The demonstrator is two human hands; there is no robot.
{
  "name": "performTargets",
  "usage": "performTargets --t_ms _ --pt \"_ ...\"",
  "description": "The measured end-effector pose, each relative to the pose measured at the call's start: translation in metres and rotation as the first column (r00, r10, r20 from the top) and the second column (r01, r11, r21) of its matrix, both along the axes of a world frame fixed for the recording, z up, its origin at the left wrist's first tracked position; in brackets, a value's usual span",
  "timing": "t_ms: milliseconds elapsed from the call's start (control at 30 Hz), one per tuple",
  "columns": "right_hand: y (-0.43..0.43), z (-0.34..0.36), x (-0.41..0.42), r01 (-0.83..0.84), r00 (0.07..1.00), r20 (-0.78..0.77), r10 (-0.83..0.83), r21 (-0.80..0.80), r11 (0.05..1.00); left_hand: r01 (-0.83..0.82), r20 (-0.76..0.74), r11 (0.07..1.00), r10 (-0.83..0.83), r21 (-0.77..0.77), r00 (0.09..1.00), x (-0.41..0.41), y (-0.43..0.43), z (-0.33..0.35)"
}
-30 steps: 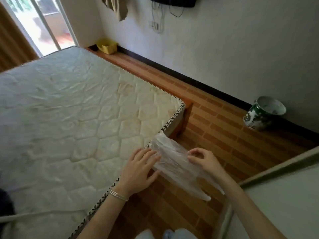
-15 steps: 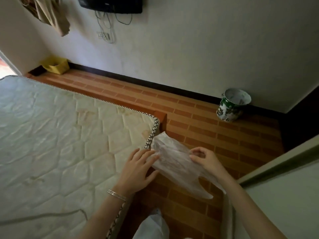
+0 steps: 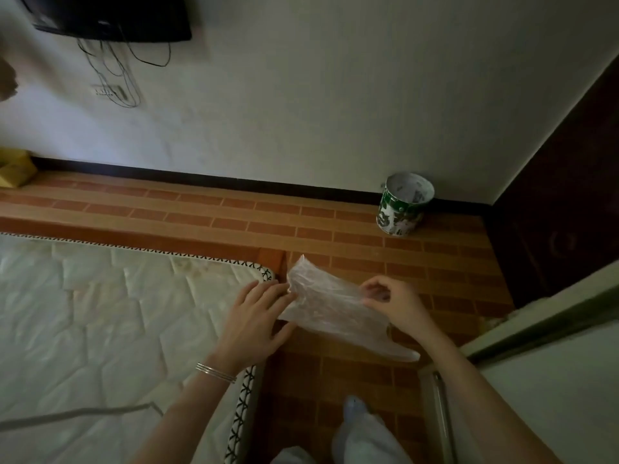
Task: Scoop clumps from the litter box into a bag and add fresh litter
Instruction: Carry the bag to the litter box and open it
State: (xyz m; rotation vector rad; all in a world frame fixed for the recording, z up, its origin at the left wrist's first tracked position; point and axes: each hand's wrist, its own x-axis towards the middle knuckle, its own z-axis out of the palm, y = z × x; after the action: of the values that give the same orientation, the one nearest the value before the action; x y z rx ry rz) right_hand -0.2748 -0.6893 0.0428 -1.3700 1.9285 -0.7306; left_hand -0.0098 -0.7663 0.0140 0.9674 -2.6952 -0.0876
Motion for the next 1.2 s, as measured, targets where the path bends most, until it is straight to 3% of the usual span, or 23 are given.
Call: performTargets --t_ms 700,1200 --pt "-0.225 0.011 -0.211 -0.056 0.992 -0.118 0.053 -0.026 0.998 -0.060 0.000 0.998 0.060 0.024 0.998 -0.201 -0.204 0.004" --pt "-0.390 -0.006 -0.270 -0.131 0.981 -0.136 0.137 0.052 0.990 -0.137 0.023 0.988 0.135 0.066 0.991 -0.245 -0.369 -0.014"
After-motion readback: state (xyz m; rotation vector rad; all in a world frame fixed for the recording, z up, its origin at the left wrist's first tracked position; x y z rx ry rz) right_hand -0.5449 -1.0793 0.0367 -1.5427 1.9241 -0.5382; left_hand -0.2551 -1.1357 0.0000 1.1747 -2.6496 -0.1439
